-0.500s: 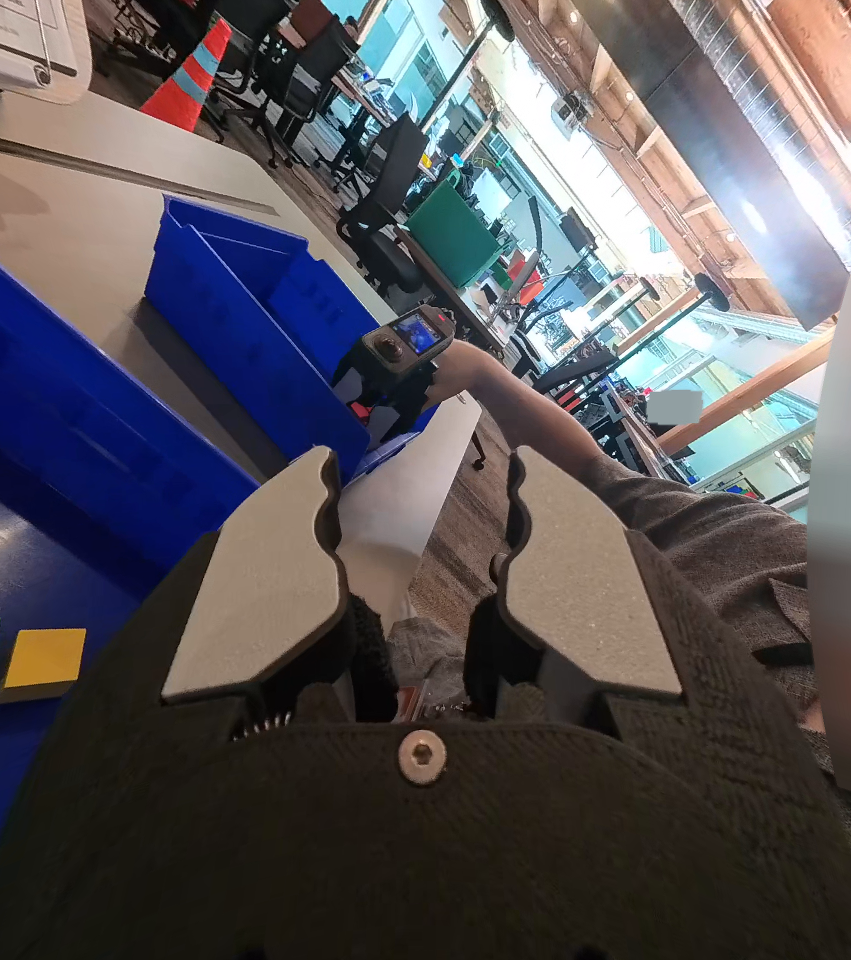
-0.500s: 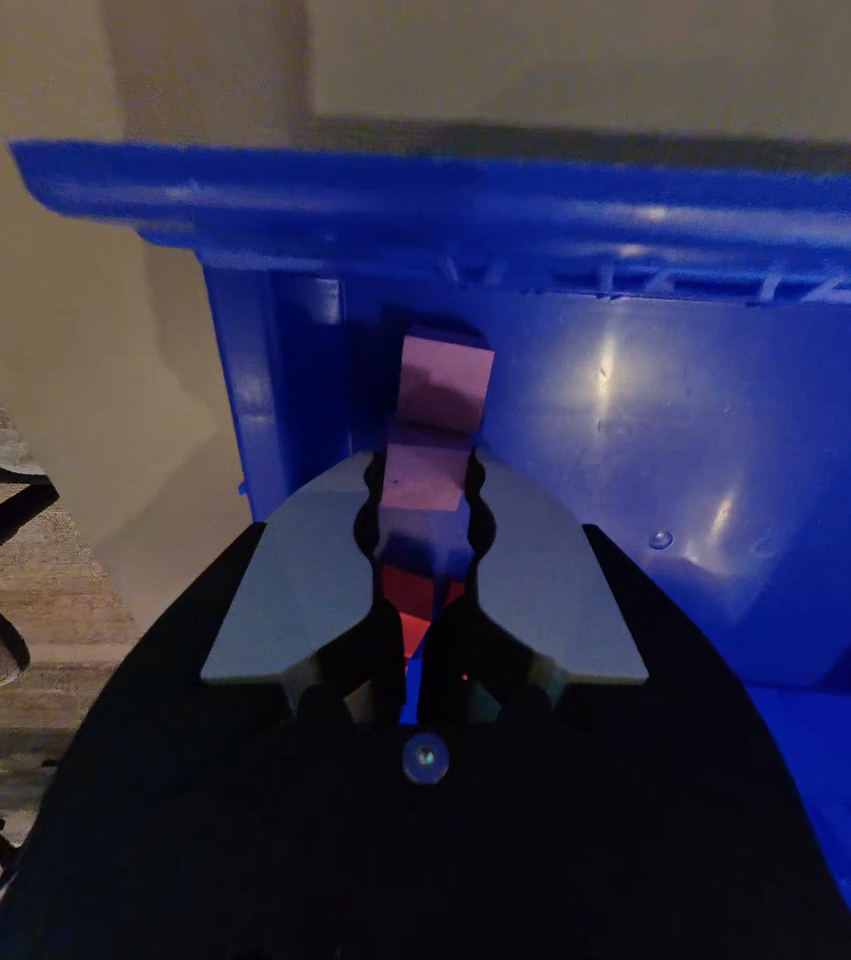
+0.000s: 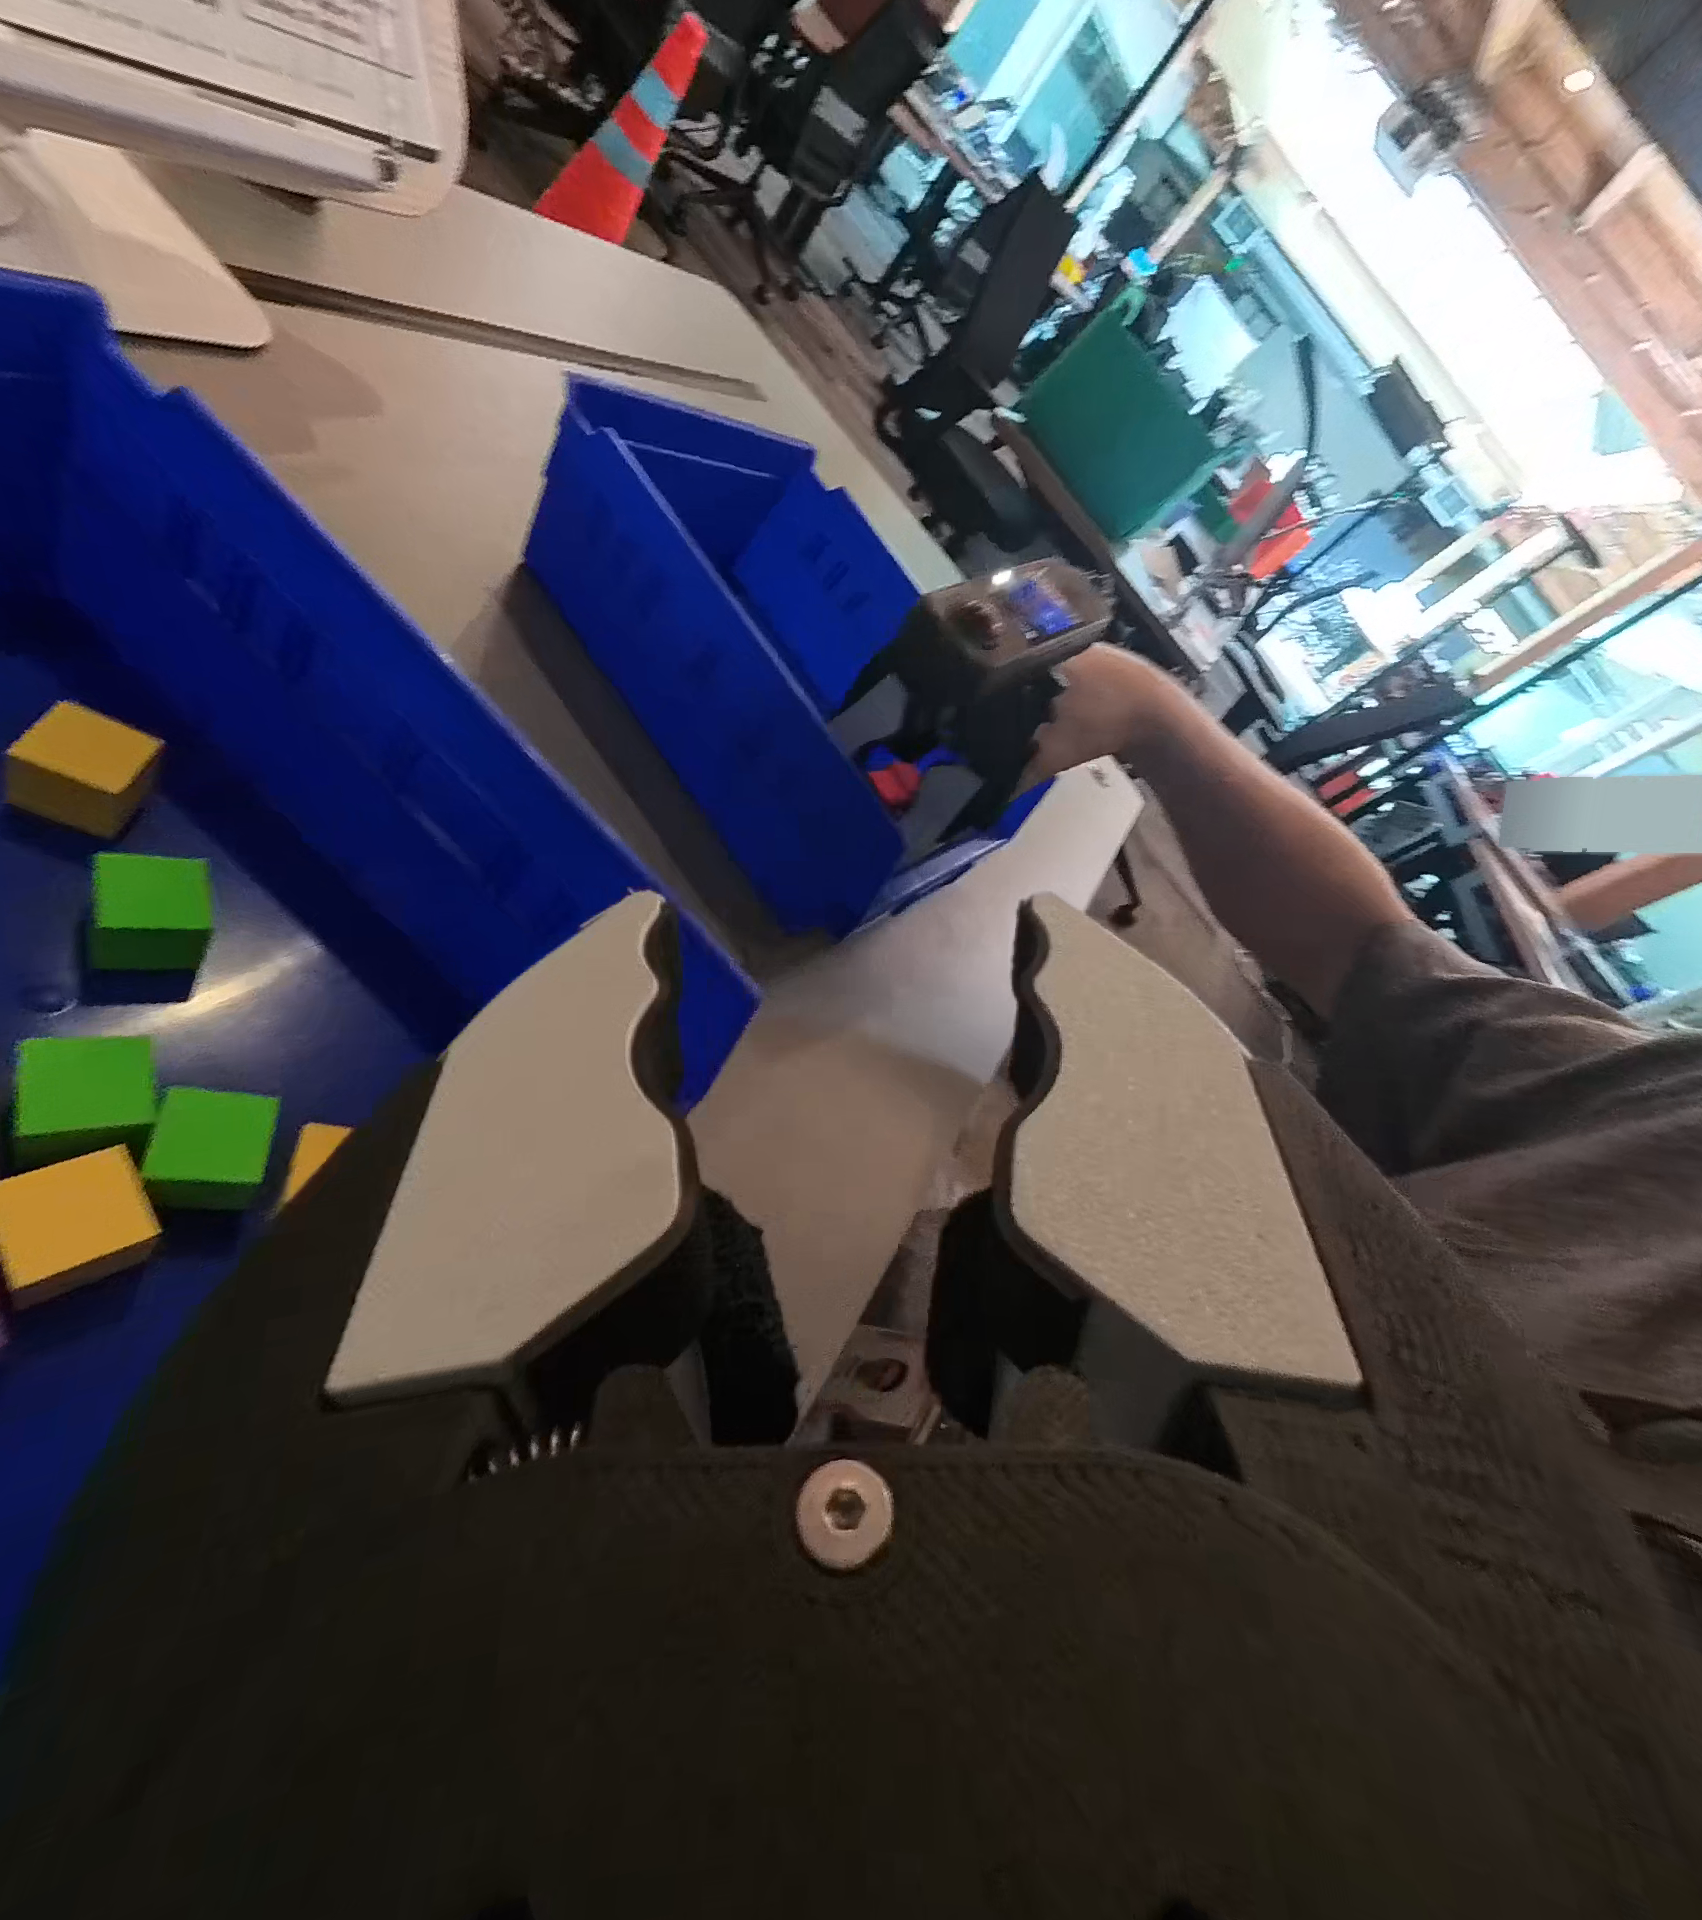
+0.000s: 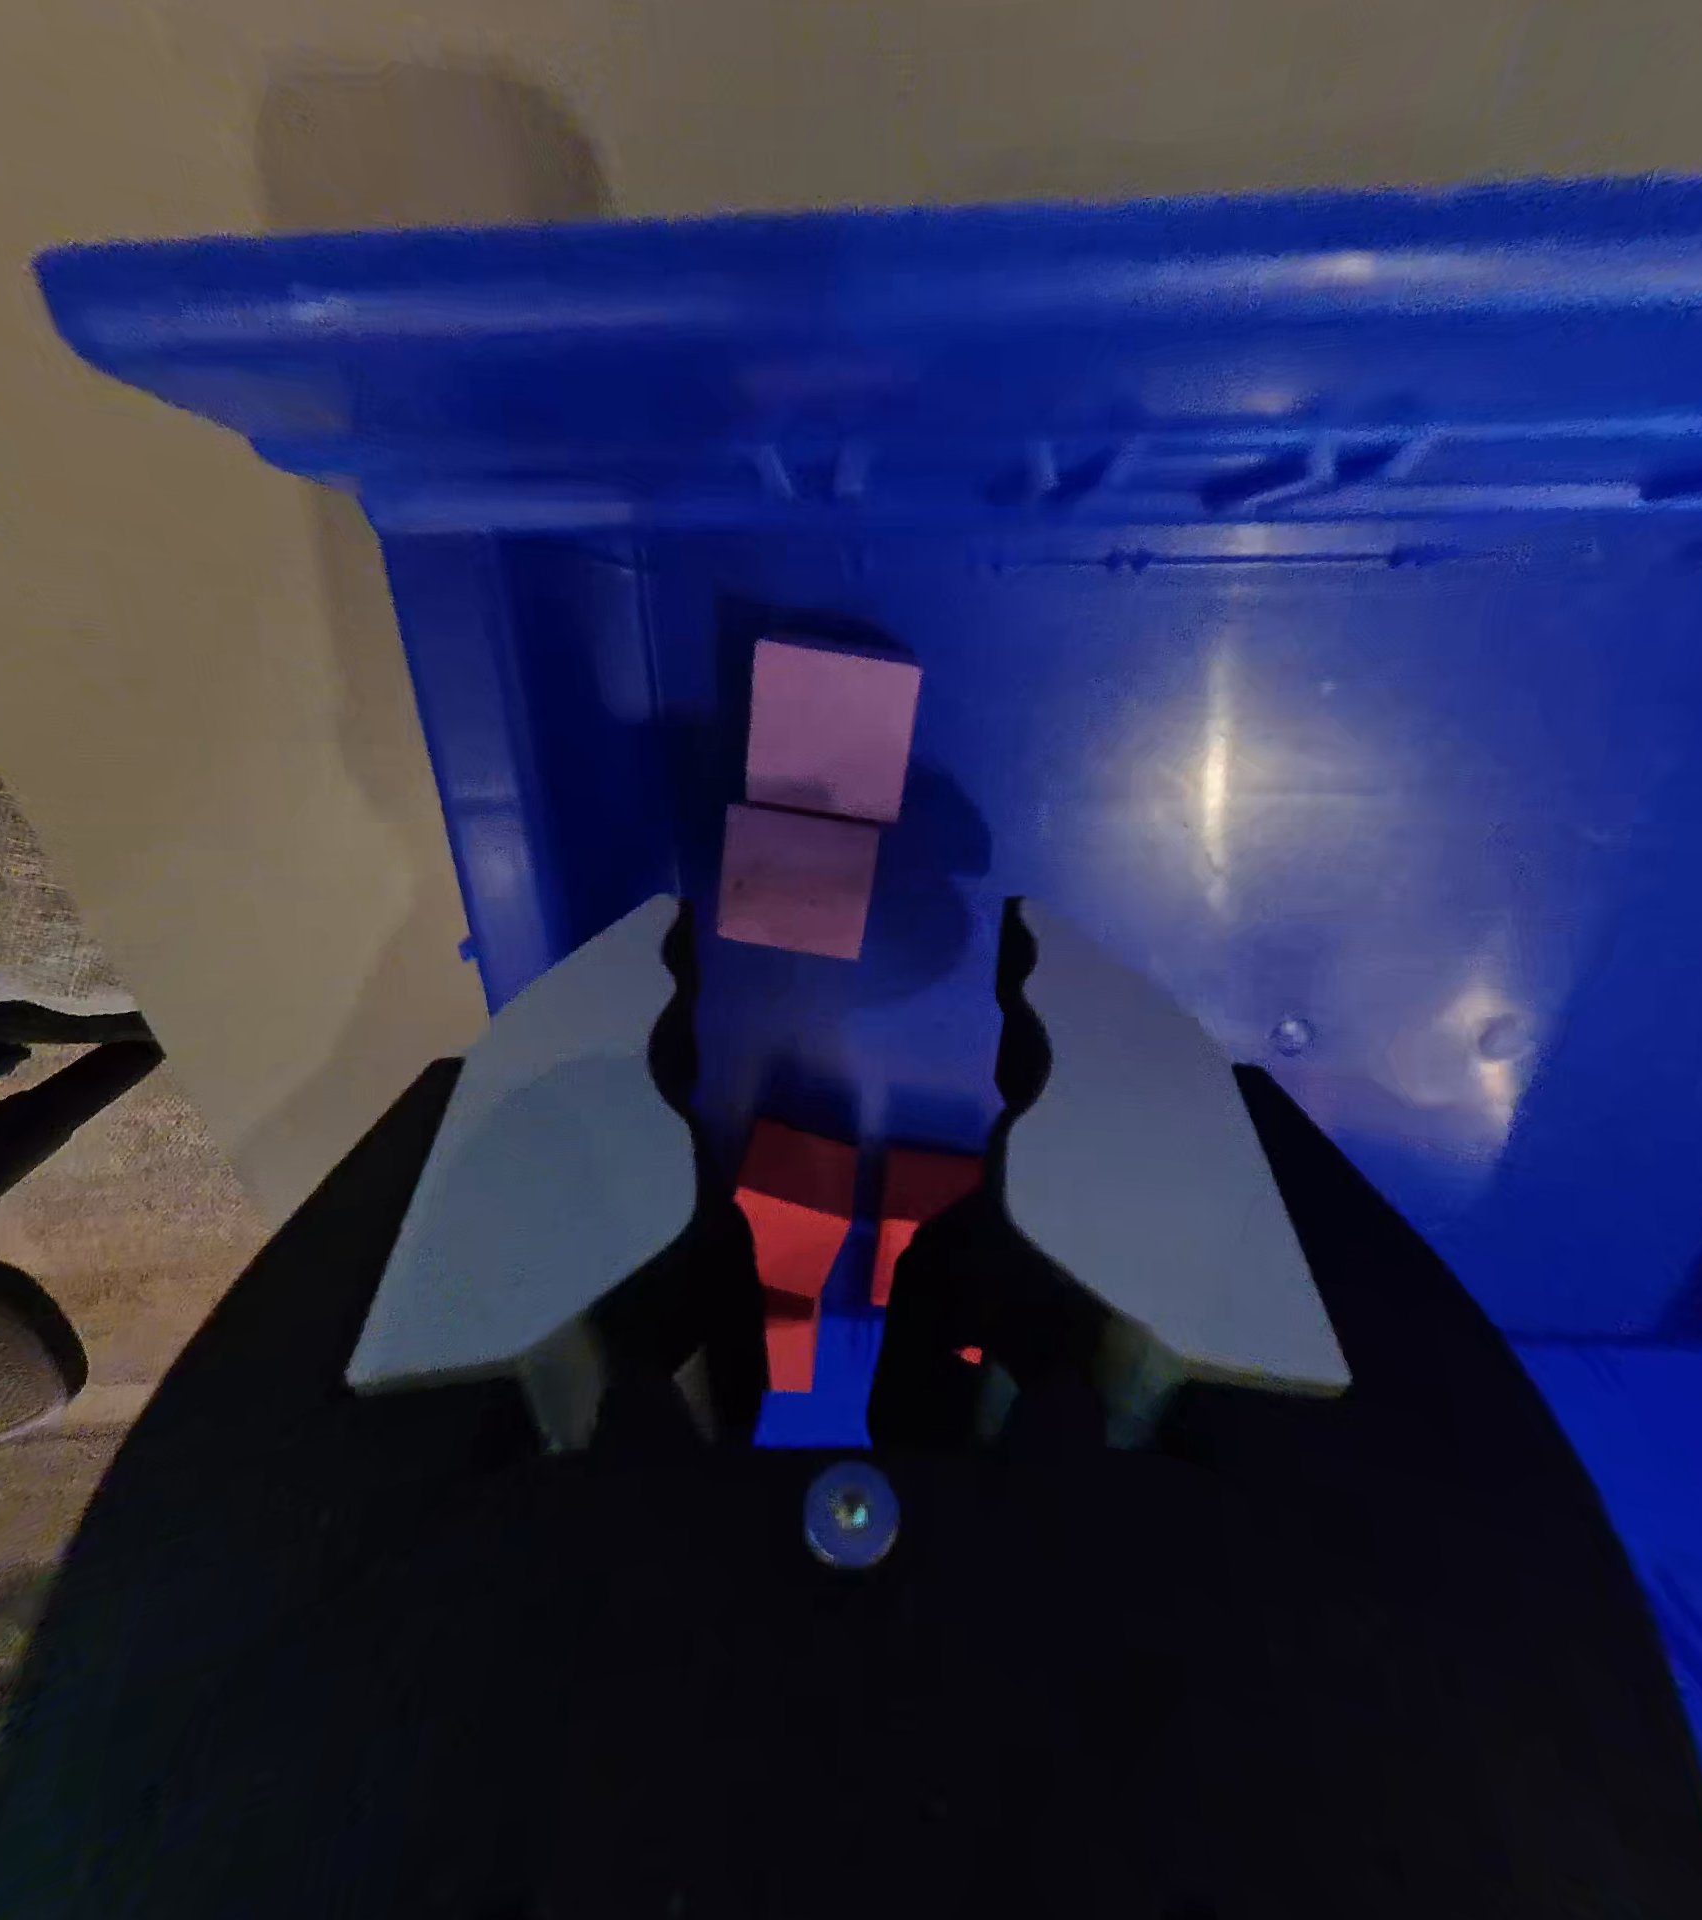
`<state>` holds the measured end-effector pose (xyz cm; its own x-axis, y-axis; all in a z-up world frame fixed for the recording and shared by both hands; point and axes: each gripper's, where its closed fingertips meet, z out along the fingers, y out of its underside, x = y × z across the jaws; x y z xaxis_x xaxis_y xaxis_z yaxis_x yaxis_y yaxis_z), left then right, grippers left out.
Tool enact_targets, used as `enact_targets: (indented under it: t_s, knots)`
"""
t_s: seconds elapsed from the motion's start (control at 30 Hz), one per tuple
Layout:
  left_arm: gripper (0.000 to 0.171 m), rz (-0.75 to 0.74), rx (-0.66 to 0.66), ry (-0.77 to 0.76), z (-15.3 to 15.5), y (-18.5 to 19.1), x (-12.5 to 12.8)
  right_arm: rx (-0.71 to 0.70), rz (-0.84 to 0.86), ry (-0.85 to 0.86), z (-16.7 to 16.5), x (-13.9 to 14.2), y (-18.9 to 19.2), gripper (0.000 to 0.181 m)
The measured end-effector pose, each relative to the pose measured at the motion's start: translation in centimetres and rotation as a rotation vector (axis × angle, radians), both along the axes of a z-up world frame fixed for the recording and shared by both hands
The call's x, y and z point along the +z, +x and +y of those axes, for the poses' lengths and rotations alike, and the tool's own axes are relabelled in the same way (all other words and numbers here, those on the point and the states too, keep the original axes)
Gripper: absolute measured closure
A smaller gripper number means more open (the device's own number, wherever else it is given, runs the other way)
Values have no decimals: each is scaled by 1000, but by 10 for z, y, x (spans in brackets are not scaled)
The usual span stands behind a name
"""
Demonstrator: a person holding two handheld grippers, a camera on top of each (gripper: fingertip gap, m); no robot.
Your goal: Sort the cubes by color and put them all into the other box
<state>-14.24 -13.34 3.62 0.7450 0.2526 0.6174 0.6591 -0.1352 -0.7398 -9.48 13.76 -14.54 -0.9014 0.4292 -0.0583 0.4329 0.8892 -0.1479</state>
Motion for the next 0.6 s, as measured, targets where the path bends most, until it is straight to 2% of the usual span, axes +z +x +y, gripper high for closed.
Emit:
enact_targets:
  t_s: [0.1,0.17,0.23,0.3,0.37,0.4,0.5,0.6]
  knots:
    - [109,41,110,-161,-10,-17,-21,-40,38,-17,4,11,-4,115]
    - [112,72,205,-333,-23,-33,-44,-61,105,-14,9,22,-8,114]
    - [120,89,263,-524,-38,-48,-70,-85,216,-12,13,39,-15,116]
    - [135,80,245,-677,-47,-59,-91,-100,317,-43,11,57,-18,116]
    - [136,80,151,-850,-53,-65,-110,-88,387,-116,1,71,-15,117]
    - [136,130,71,-961,-56,-67,-118,-78,409,-151,-4,75,-12,117]
    - [122,415,-223,-1296,-72,-75,-135,-56,437,-189,-7,77,-6,119]
    - [122,643,-506,-1431,-81,-78,-146,-49,434,-206,-6,73,-1,120]
